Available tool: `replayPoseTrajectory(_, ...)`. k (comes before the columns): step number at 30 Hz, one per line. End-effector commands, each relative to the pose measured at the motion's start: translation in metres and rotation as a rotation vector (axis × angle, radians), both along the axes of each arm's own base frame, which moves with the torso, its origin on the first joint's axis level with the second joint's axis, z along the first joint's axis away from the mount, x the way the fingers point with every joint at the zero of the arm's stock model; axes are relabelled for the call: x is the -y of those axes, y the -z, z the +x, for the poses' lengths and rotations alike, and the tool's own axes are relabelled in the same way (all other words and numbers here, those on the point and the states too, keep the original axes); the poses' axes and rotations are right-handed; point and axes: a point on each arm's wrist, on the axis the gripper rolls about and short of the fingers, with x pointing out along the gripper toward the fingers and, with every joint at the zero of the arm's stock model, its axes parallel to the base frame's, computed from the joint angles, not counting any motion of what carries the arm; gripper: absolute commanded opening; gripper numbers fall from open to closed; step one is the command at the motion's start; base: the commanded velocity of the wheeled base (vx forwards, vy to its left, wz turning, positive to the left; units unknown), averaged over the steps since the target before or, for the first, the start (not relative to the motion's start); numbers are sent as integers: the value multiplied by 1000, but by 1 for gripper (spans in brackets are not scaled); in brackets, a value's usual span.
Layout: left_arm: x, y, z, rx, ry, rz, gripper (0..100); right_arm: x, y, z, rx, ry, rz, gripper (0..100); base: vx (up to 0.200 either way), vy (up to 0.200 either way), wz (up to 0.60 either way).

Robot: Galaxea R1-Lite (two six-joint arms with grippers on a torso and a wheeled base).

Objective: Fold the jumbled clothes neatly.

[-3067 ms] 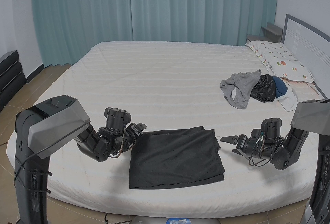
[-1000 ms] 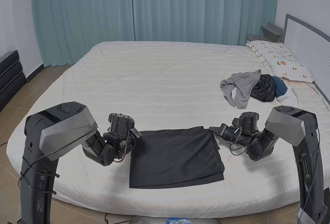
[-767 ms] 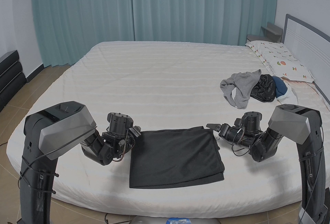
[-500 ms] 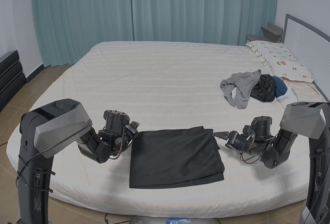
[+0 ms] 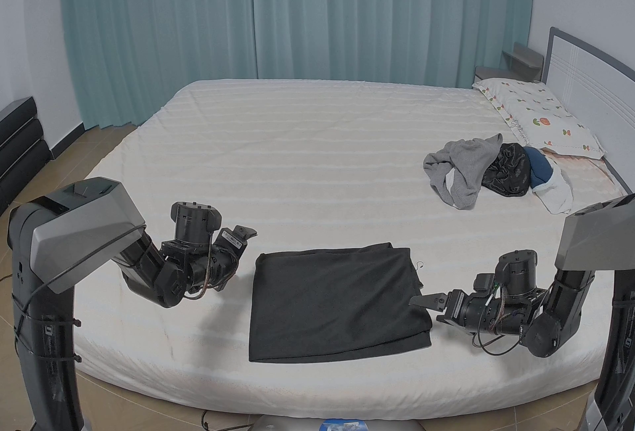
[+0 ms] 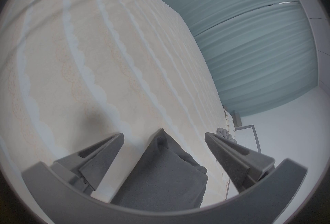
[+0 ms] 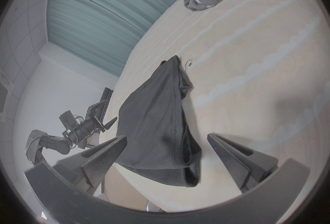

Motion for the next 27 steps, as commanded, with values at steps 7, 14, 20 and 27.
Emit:
replayPoseTrajectory(7,1,-6,0,16,2,-3,100,-11,8,3,-1,-40,-10,0,0,0,0)
replayPoseTrajectory(14,1,-6,-1,16,2,-3,100,-9,10,-7,1,-69,-56,0,0,0,0)
replayPoseTrajectory(20,1,-6,-1,16,3,-4,100,-5,1,-12,15,-64,-55,0,0,0,0)
replayPoseTrajectory(27,1,-5,-1,13,3,-3,100,-2,-1,-15,12,-60,-56,0,0,0,0)
